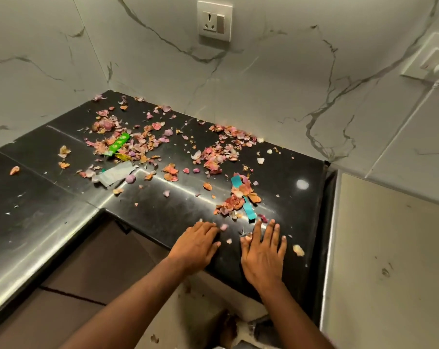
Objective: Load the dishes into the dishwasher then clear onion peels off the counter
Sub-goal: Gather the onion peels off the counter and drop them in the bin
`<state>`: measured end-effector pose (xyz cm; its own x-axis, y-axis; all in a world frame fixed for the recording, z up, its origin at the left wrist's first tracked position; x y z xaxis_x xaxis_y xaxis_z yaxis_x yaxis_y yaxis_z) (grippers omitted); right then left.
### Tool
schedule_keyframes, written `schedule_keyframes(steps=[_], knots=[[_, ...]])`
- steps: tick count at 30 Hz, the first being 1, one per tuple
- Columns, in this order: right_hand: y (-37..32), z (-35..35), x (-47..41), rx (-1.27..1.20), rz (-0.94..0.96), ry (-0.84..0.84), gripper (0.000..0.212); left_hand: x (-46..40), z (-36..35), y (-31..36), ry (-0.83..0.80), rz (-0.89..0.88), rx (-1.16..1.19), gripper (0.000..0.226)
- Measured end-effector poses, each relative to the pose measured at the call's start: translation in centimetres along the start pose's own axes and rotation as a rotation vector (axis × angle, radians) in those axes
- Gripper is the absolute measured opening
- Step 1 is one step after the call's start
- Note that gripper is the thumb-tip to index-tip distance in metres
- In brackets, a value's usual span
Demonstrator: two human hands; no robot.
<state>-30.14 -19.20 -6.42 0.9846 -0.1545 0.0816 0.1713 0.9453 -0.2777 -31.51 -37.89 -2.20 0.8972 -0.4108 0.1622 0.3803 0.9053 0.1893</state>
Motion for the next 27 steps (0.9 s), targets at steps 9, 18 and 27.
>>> schedule_keyframes(steps=[9,18,27], knots=[[-3.6,2.2,-5.2,-0.363,0.080,0.044,0.074,-6.6,0.8,-3.9,0.003,0.097,0.129,0.034],[-3.8,5.3,-9.7,-0.602,-0.196,0.128,0.048,-10.2,1.3,-4.6,-0.167,-0.058,0.265,0.037],[-10.2,5.6,-11.4,-0.528,-0.073,0.179,0.020,-10.5,8.1,-13.5,0.177,-0.120,0.478,0.013]])
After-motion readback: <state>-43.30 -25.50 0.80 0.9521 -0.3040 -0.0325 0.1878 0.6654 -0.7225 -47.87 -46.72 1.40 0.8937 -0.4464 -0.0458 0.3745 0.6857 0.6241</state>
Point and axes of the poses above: each hand's wrist, its own x-axis away from the middle knuckle, its own z-axis out of the back of the hand, y = z × x, the point moved 9 cm from there along -x, towards the middle knuckle, and after that the axes turned 4 degrees about -x, right-handed, at the moved point
